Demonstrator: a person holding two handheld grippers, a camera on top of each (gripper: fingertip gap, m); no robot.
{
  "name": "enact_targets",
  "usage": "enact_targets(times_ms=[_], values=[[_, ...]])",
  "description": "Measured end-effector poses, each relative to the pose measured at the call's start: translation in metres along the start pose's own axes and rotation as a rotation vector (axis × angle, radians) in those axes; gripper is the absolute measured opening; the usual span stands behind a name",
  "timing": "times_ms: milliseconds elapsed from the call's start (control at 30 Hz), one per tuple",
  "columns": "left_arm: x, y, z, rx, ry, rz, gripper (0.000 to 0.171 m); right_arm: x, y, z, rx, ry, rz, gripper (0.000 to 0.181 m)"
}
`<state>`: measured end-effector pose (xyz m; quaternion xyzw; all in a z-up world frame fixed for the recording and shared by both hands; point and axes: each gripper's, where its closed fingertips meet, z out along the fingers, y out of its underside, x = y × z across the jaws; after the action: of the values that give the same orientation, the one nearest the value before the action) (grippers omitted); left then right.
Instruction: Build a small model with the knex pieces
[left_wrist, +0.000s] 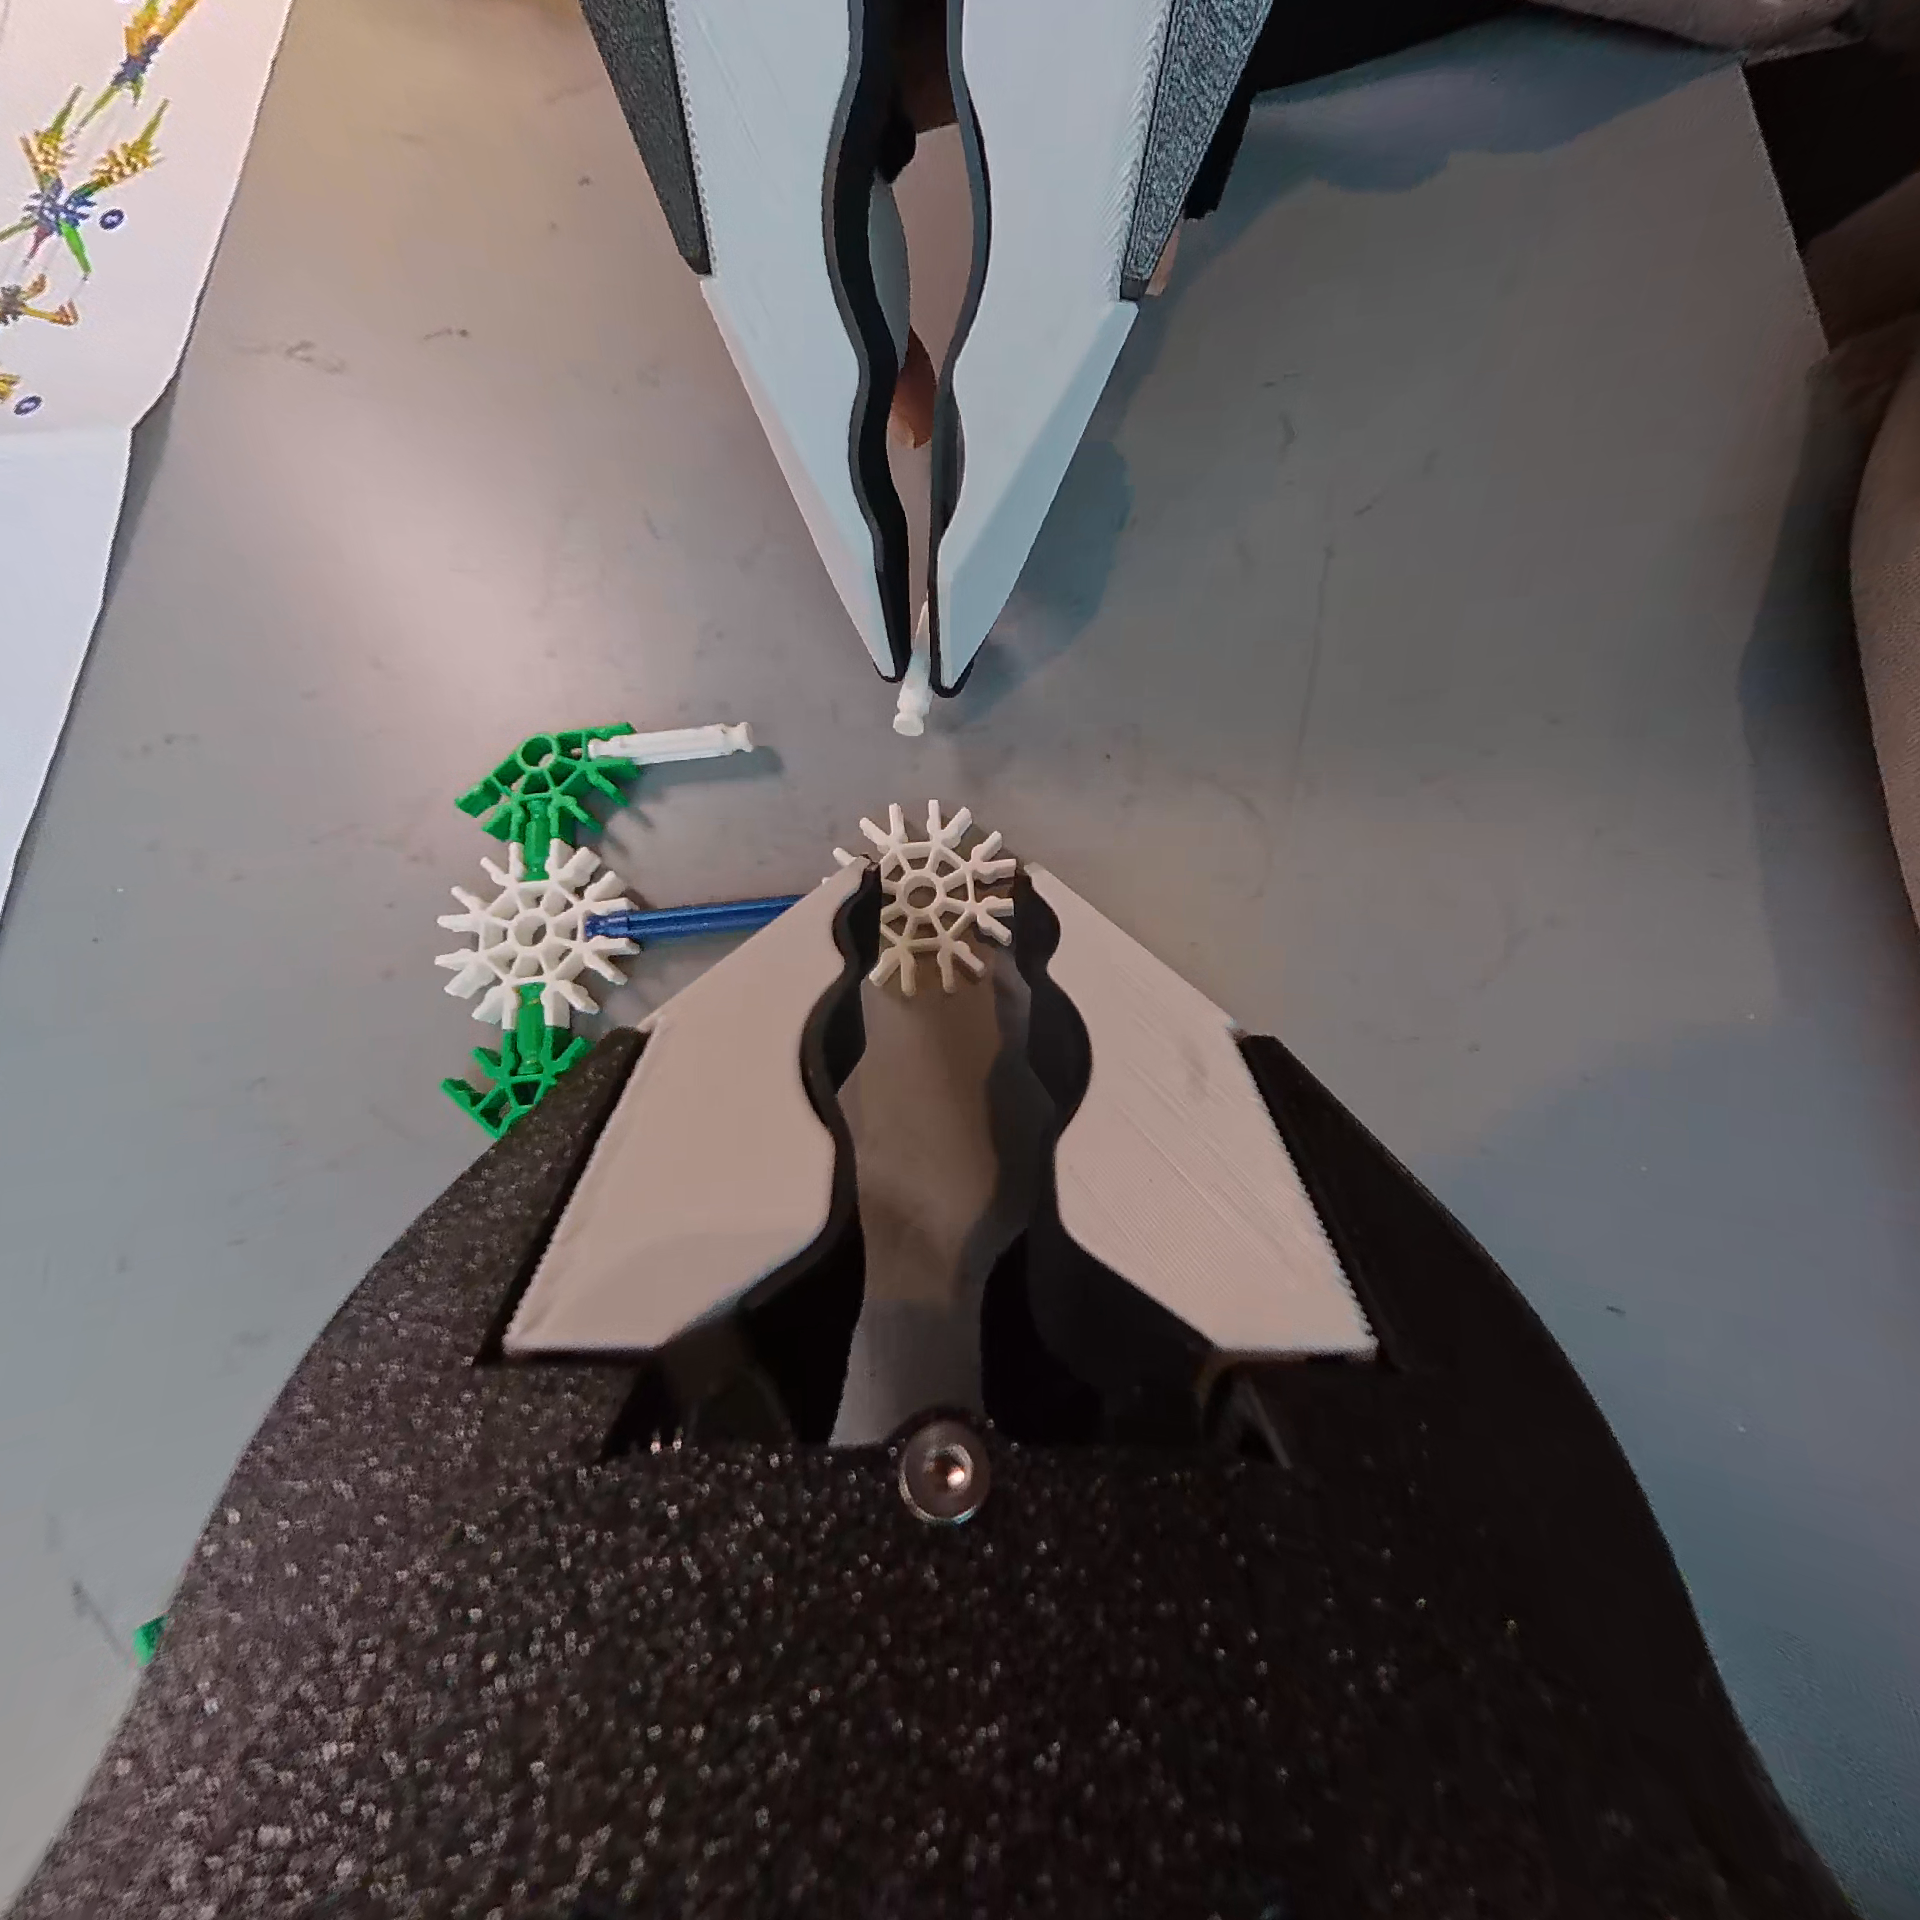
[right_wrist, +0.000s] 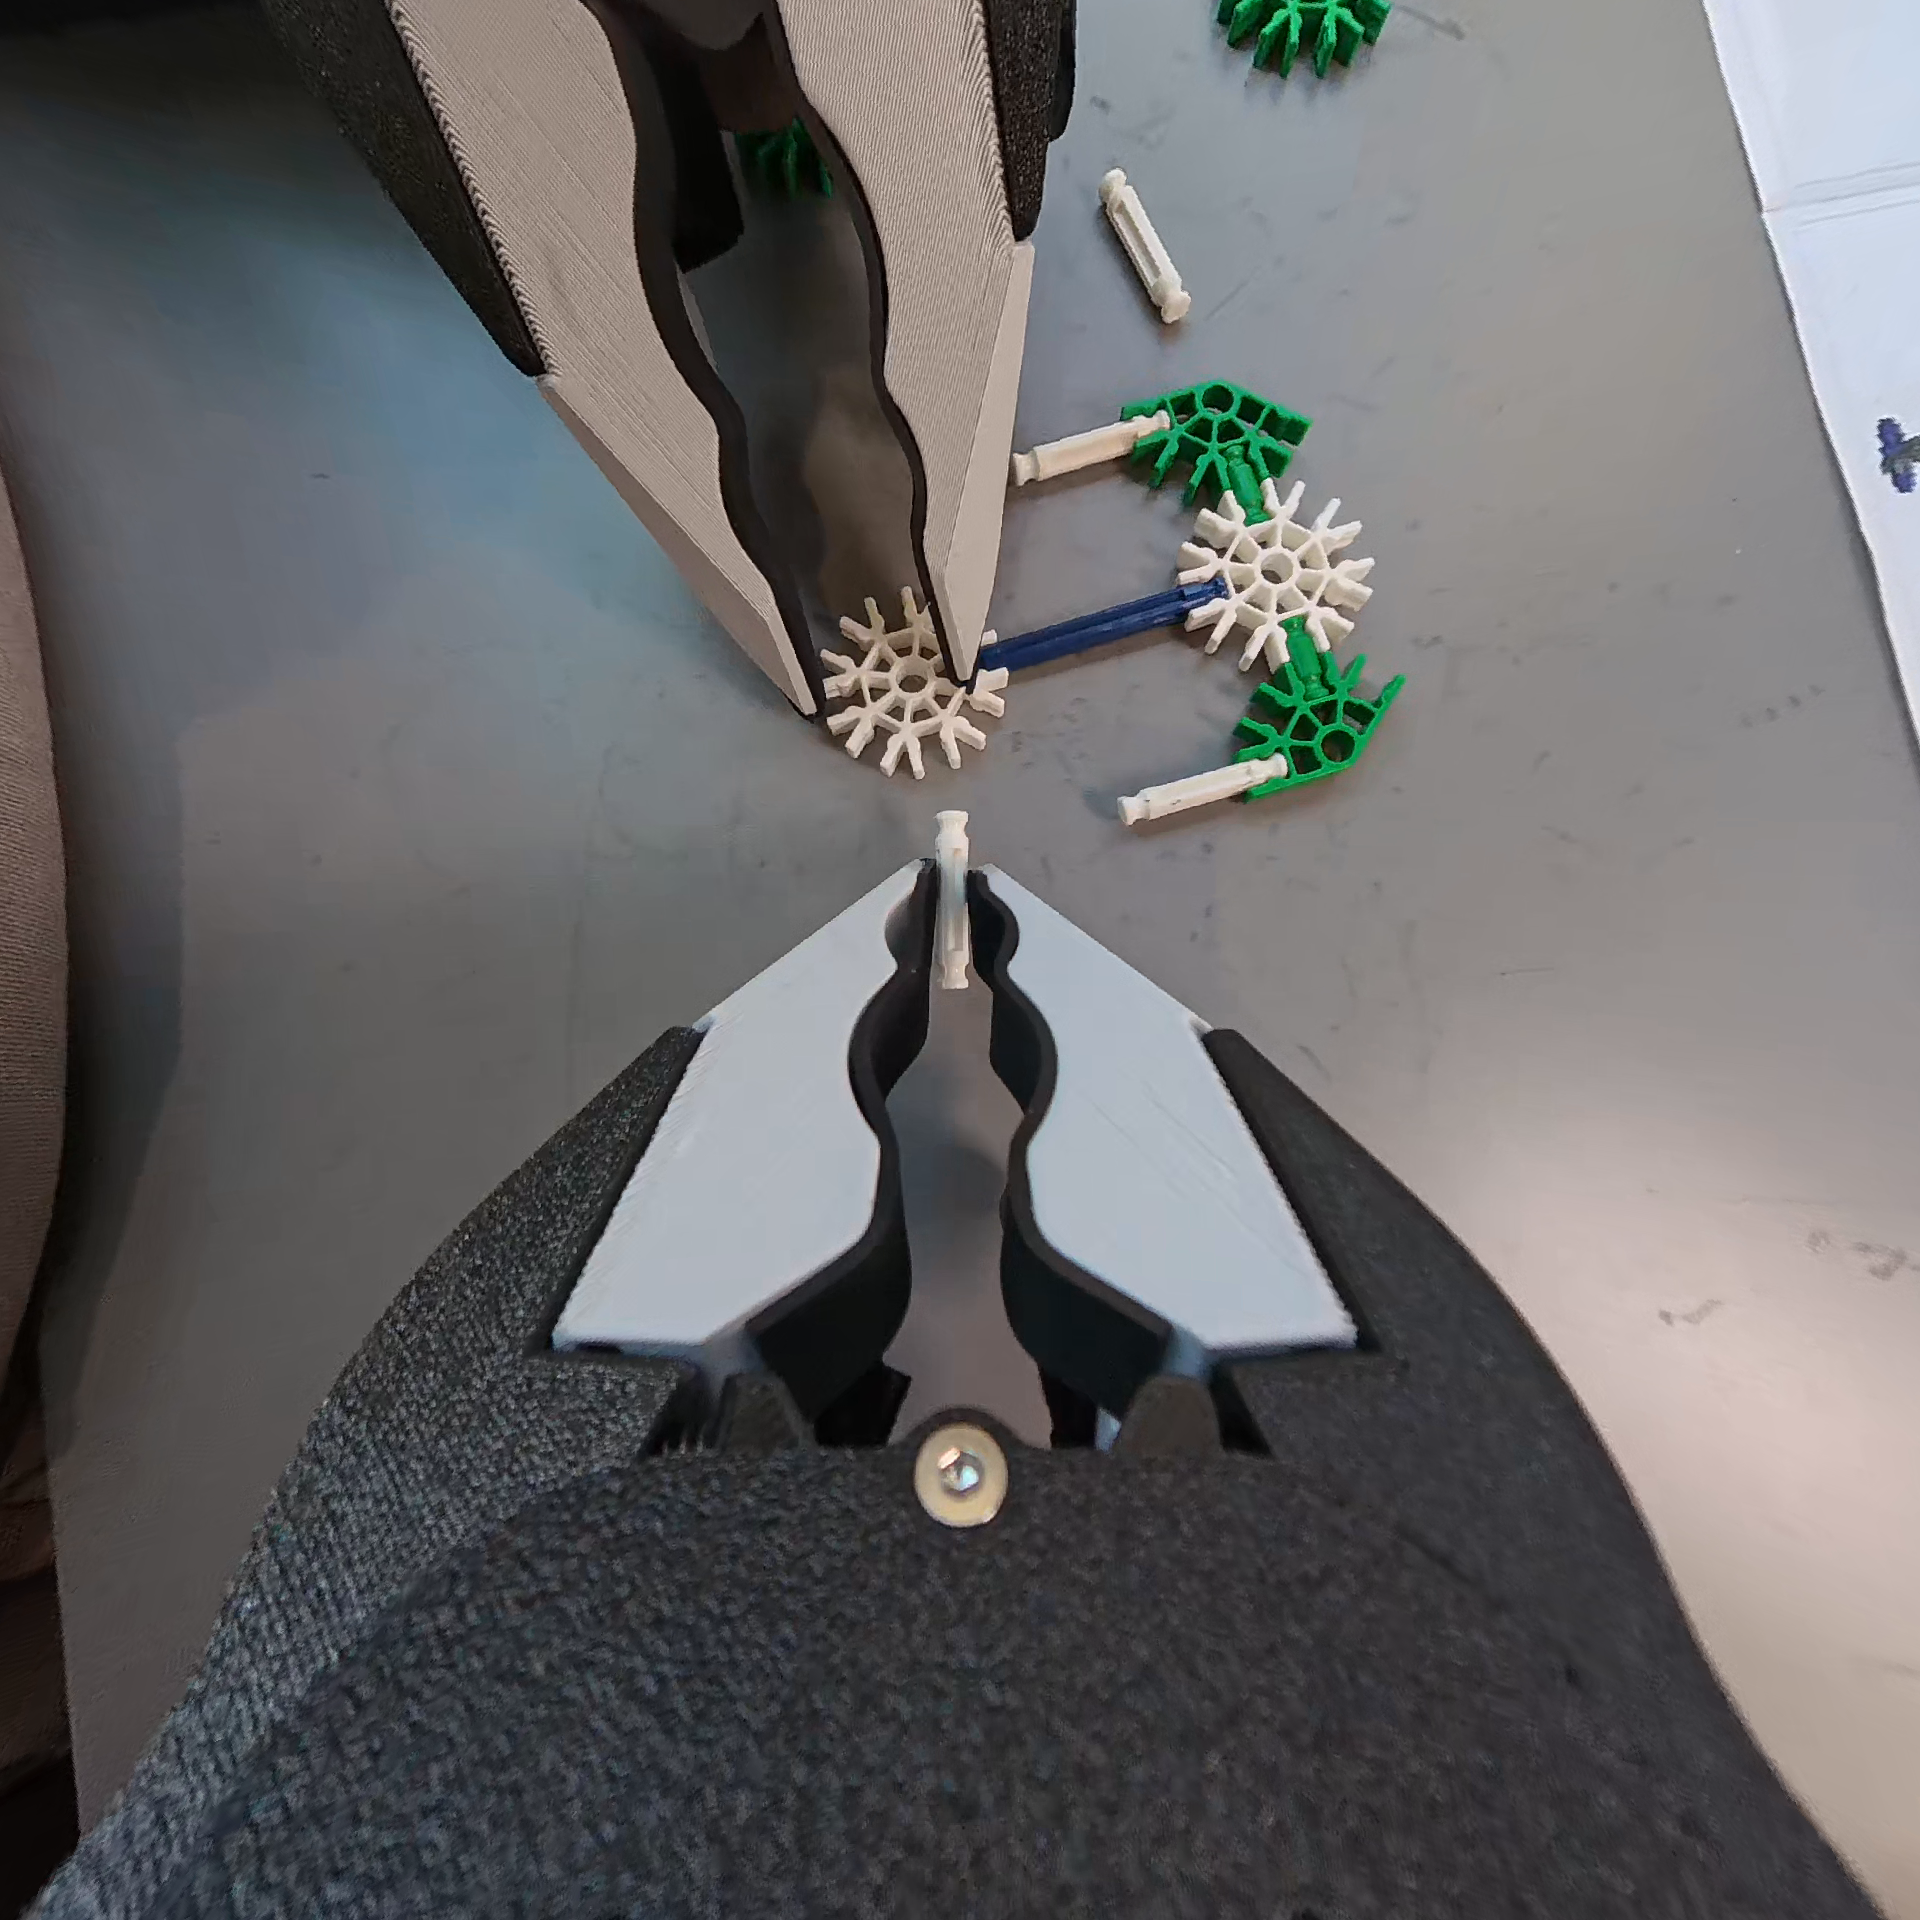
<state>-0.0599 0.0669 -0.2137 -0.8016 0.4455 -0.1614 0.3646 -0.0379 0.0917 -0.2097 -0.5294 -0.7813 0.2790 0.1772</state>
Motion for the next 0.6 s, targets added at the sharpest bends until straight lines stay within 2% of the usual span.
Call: enact_targets(times_ms=[367, 467, 600], values=[[-0.0018, 0.0000, -0.0007, 0.015, 0.006, -0.016, 0.023, 0.0043, -0.0020, 0.0006, 0.028, 0.009, 0.062, 0.004], [0.0027, -0.0032, -0.0037, 0.034, 0.051, -0.047, 0.032, 0.0035, -0.0019, 0.0018, 0.030, 0.005, 0.065, 0.004], [0.0002, -0.0058, -0.0072, 0.050, 0.040, -0.040, 0.033, 0.0029, -0.0012, 0.0027, 0.034, -0.001, 0.072, 0.005]])
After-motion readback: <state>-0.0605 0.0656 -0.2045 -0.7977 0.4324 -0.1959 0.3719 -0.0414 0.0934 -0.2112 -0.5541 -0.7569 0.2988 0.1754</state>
